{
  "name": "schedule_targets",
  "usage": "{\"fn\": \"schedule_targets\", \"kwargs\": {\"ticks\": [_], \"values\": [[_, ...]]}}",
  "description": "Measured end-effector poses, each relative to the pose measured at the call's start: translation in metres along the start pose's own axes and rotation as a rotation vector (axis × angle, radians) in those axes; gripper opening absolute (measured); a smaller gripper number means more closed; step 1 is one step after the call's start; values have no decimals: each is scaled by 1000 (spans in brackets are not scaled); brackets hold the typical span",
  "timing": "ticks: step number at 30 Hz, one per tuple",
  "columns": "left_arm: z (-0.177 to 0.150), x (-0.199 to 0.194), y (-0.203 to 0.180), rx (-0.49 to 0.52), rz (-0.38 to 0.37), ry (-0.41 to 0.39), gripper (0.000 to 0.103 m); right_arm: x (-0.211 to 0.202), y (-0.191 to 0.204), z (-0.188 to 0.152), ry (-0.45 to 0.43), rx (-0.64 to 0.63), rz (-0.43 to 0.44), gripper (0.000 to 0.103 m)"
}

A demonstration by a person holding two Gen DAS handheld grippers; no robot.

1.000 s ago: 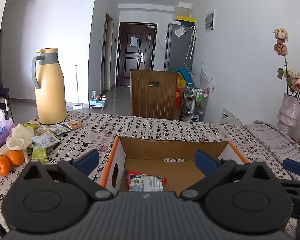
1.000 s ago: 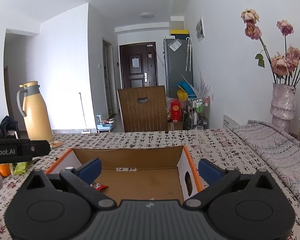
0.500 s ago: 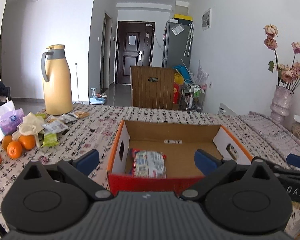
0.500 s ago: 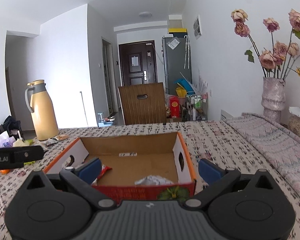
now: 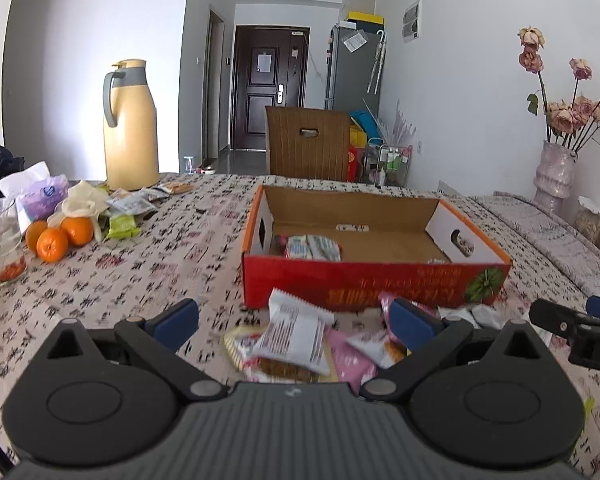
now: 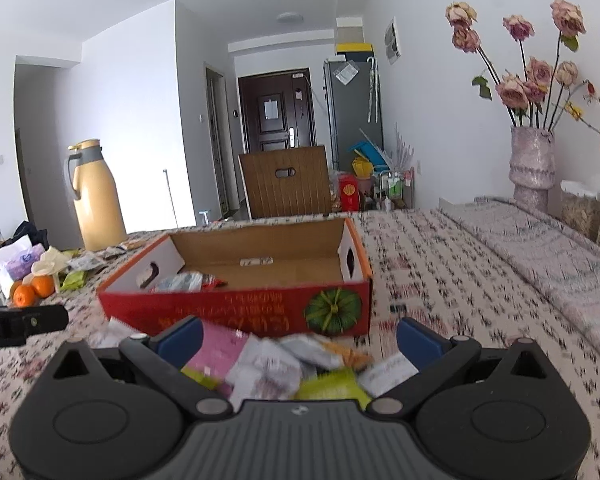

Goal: Organize snacks
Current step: 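Move both tools back to the snack pile, then grasp the green-and-white bar with the right gripper while the left gripper grasps a white sachet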

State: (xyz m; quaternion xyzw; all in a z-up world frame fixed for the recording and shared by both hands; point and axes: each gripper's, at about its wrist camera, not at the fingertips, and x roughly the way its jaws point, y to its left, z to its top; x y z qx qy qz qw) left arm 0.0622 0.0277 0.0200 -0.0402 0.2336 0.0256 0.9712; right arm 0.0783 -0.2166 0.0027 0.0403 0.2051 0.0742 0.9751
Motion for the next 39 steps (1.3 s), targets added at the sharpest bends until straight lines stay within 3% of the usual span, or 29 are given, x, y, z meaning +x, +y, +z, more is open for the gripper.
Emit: {"fn": "schedule_targets", "kwargs": {"ticks": [13, 32, 39], "values": [[-41, -9, -7, 15, -32, 64, 103, -20, 2, -50, 92, 33, 8, 103], [-46, -19, -13, 31, -66, 61, 103, -30, -11, -51, 71, 59, 28, 103], [-47, -15, -9, 11, -81, 72, 103, -31, -18, -49, 69, 50, -15, 103]]}}
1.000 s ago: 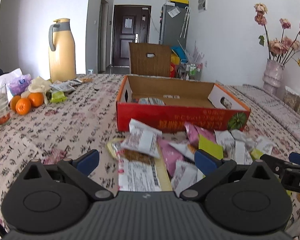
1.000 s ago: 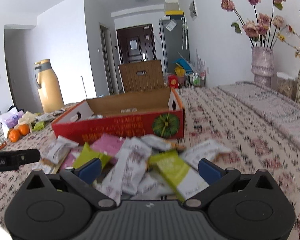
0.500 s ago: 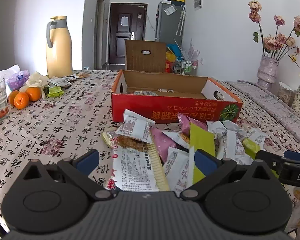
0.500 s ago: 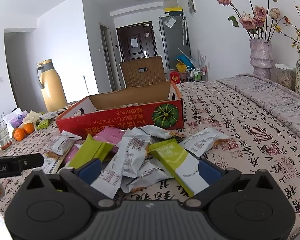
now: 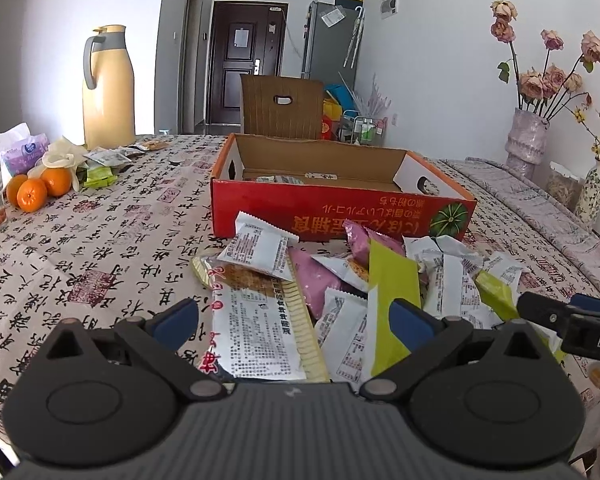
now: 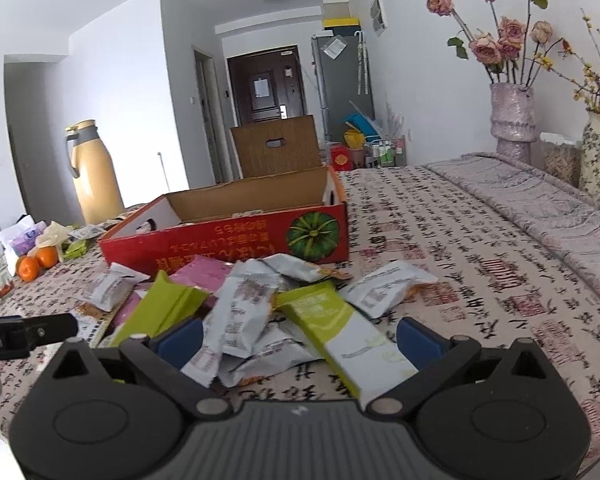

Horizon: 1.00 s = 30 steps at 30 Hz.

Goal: Organize snacks
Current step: 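Grasp the green-and-white bar with the right gripper while the left gripper grasps a white sachet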

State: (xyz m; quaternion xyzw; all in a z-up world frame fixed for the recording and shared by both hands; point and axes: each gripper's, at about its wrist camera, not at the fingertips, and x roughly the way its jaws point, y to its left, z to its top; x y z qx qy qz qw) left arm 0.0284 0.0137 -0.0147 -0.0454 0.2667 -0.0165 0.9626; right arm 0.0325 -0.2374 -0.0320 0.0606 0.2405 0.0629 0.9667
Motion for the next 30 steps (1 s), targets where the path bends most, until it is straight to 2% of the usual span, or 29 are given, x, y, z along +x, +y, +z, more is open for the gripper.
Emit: {"fn": "schedule_targets", "kwargs": {"ticks": [8, 13, 15, 17, 22, 24, 26, 30], "values": [[-1, 4, -2, -3, 7, 9, 103, 6, -22, -4, 36, -14, -69, 98], [-1, 8, -4, 2, 16, 20, 103, 21, -28, -2, 78, -79, -59, 93], [-1, 10, -5, 3, 21, 25, 103, 30, -29, 2, 103, -101, -51, 81], [-1, 11, -4, 0, 27, 30, 103, 40, -29, 8, 144, -113, -28, 76], [-1, 13, -4, -4, 39, 40, 103, 58, -25, 15, 183, -168, 7, 66], [-1, 14, -4, -3, 43, 43, 103, 67, -26, 14, 215, -172, 14, 50], [-1, 14, -4, -3, 46, 46, 103, 69, -28, 11, 222, -174, 22, 50], [-1, 16, -4, -3, 48, 52, 103, 65, -20, 9, 218, -205, 26, 37]]}}
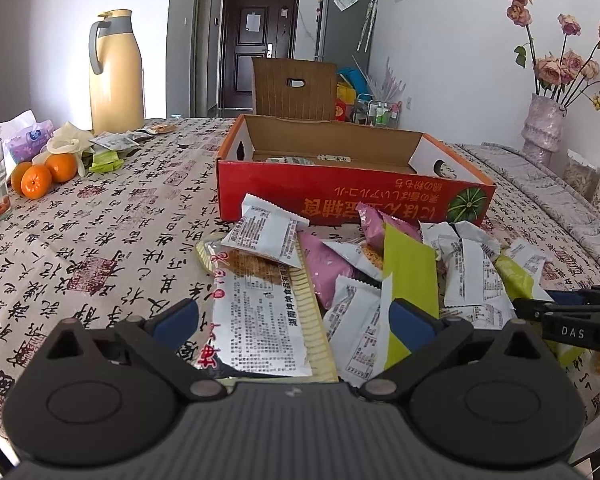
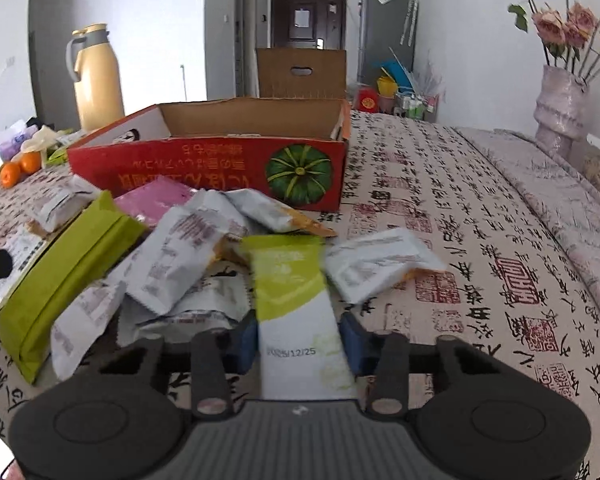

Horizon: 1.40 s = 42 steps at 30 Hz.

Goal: Organize snacks
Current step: 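Grasp the green-and-white bar with the right gripper while the left gripper grasps a white sachet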

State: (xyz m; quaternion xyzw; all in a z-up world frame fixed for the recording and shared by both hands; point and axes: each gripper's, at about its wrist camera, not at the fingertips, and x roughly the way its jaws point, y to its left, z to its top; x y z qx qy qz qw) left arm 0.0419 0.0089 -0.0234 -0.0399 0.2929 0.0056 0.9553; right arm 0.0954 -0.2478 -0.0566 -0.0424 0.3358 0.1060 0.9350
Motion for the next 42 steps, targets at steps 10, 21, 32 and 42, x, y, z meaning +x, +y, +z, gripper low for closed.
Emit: {"fn": "schedule_targets", "kwargs": {"ticks": [10, 21, 32, 42], "values": [[6, 4, 4, 0, 29, 7, 103, -30, 3, -2, -157, 115, -21, 35], [20, 30, 7, -6, 73, 74, 103, -46, 16, 2, -229, 129, -13, 35], [29, 47, 14, -26, 80, 107, 103, -43, 17, -1, -212, 137, -31, 36], [59, 62, 6, 64, 104, 49, 94, -39, 18, -1, -205, 140, -41, 36]]}}
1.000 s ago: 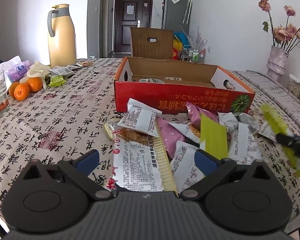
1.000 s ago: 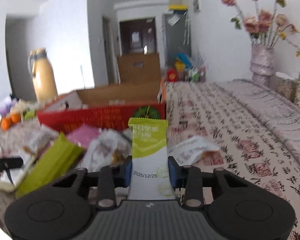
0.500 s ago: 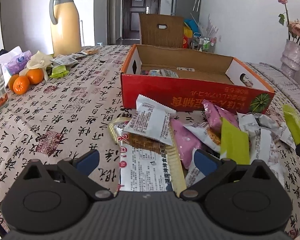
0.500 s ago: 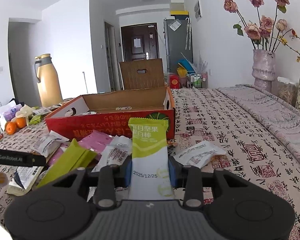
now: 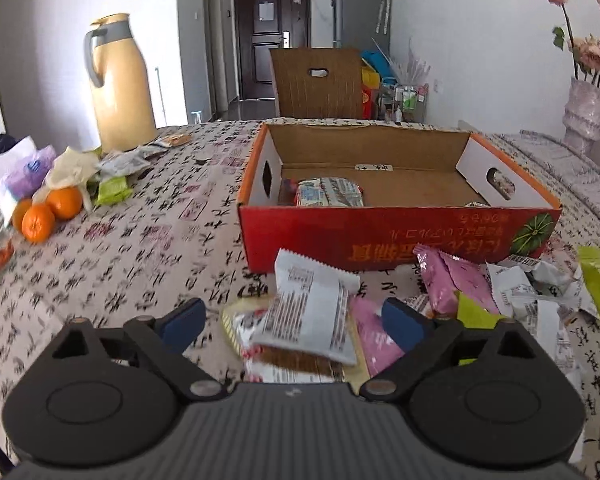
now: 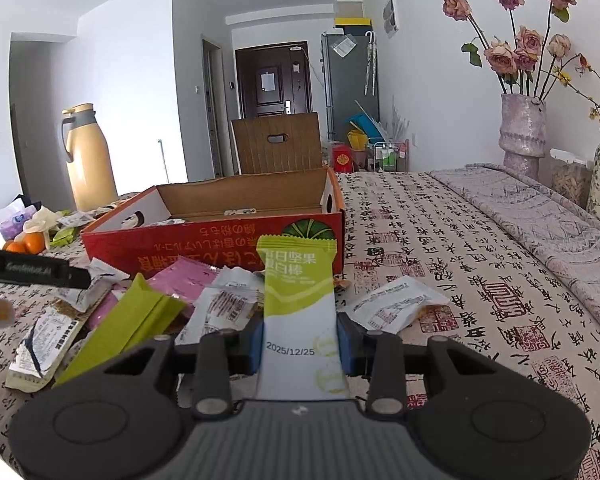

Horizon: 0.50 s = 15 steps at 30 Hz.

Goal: Organize snacks
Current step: 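Grasp the green-and-white bar with the right gripper while the left gripper grasps a white sachet, then carry the bar and sachet over the cardboard box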

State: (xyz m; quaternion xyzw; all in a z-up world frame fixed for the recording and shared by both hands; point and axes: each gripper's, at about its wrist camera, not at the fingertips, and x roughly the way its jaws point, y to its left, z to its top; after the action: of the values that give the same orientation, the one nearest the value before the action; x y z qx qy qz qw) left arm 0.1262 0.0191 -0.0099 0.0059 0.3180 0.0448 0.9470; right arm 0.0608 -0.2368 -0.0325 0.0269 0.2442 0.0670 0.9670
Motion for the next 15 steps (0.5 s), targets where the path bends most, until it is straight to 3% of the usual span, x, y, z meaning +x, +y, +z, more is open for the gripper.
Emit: {"fn": "schedule_targets", "kwargs": {"ticks": [4, 6, 8, 15], "values": [[4, 12, -6, 41, -9, 18, 80, 2, -2, 0, 2, 6, -10, 36], [4, 19, -7, 48, -17, 38, 69, 4, -2, 0, 4, 7, -13, 36], [2, 25, -7, 45, -30, 58, 51, 4, -3, 0, 6, 8, -14, 36], [1, 23, 0, 29, -42, 47, 46, 8, -3, 2, 6, 12, -19, 36]]}}
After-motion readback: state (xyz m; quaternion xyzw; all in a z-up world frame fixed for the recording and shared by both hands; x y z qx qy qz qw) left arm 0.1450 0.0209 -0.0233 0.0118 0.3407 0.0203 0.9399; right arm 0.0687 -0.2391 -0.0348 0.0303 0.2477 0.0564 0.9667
